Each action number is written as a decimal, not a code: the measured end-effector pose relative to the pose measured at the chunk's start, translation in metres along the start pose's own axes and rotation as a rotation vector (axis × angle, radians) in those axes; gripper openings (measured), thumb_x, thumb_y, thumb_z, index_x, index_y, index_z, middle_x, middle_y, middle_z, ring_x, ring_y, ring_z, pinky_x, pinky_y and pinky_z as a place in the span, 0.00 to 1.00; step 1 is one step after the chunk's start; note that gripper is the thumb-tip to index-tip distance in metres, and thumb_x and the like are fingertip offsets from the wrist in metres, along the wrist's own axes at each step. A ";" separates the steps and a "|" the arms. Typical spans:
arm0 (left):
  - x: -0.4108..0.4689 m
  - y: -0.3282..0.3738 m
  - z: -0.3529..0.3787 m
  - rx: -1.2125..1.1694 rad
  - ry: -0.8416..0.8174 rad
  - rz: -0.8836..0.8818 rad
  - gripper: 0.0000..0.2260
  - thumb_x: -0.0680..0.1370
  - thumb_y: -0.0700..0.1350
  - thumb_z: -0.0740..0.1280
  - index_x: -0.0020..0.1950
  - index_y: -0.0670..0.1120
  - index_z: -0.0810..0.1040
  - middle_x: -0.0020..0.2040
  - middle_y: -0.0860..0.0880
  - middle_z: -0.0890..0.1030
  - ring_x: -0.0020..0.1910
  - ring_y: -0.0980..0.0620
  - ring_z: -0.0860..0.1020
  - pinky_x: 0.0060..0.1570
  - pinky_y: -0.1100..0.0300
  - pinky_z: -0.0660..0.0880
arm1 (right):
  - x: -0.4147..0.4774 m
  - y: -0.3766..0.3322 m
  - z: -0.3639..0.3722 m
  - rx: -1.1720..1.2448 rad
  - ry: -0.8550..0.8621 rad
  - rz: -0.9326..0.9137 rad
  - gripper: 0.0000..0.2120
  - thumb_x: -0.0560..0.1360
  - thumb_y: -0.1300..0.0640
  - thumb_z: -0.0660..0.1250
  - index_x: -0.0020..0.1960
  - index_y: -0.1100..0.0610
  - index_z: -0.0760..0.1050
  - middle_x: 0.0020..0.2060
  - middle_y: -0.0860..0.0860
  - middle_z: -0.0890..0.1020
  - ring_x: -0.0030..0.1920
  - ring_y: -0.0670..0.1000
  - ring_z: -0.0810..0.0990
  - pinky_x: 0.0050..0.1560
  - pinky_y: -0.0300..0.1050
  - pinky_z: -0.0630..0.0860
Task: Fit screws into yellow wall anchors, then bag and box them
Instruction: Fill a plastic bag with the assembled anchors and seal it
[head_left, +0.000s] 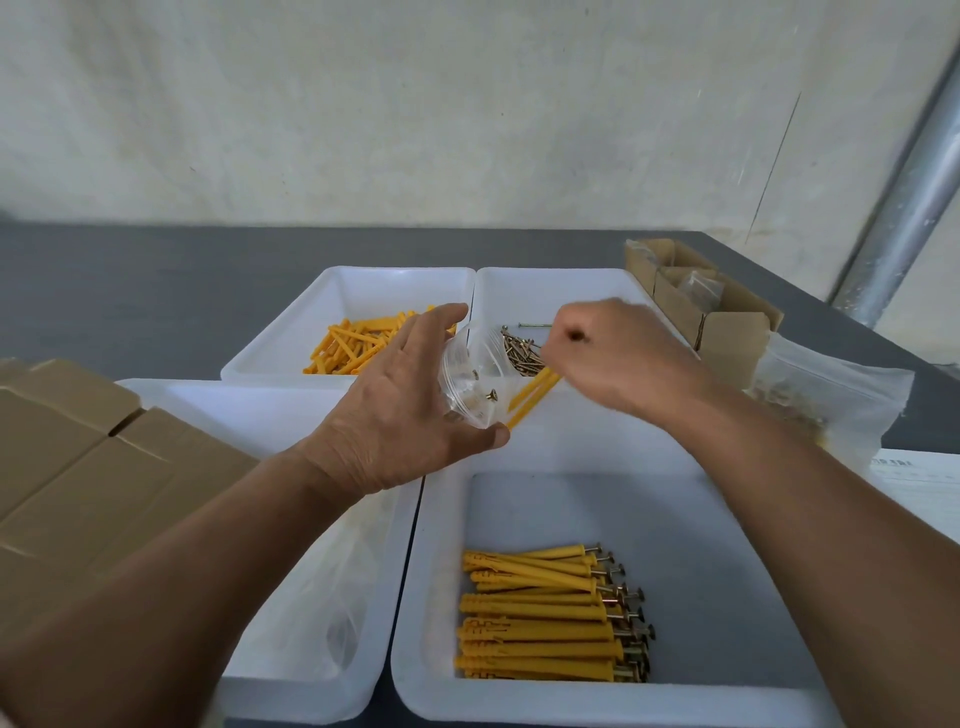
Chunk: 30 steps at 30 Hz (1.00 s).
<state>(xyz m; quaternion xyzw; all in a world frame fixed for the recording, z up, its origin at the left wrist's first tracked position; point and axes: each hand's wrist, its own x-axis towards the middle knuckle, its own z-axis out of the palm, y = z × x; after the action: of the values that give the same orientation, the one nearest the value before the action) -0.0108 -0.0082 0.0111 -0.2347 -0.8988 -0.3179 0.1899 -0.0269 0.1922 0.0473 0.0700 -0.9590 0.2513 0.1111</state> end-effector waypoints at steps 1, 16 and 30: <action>0.000 0.000 0.000 0.002 0.000 -0.003 0.45 0.63 0.53 0.81 0.74 0.47 0.62 0.57 0.54 0.71 0.59 0.53 0.72 0.59 0.60 0.68 | 0.002 0.002 -0.003 0.050 0.128 0.011 0.08 0.72 0.53 0.62 0.37 0.54 0.77 0.30 0.47 0.78 0.31 0.46 0.74 0.27 0.38 0.67; 0.000 0.001 0.002 -0.003 0.035 0.008 0.46 0.62 0.54 0.80 0.75 0.48 0.62 0.64 0.54 0.70 0.61 0.59 0.68 0.58 0.66 0.64 | -0.005 -0.010 0.011 0.501 0.241 -0.235 0.08 0.70 0.50 0.60 0.40 0.52 0.76 0.26 0.43 0.75 0.28 0.47 0.71 0.34 0.44 0.68; 0.001 0.001 0.002 0.000 0.053 0.059 0.46 0.61 0.50 0.82 0.74 0.43 0.63 0.62 0.48 0.75 0.59 0.52 0.74 0.55 0.68 0.67 | -0.016 -0.029 0.032 0.428 -0.007 -0.251 0.10 0.76 0.51 0.68 0.52 0.49 0.68 0.42 0.49 0.79 0.42 0.51 0.78 0.46 0.49 0.76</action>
<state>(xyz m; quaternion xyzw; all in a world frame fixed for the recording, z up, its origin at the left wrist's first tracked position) -0.0113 -0.0056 0.0105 -0.2528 -0.8860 -0.3184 0.2230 -0.0114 0.1527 0.0297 0.2113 -0.8680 0.4329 0.1208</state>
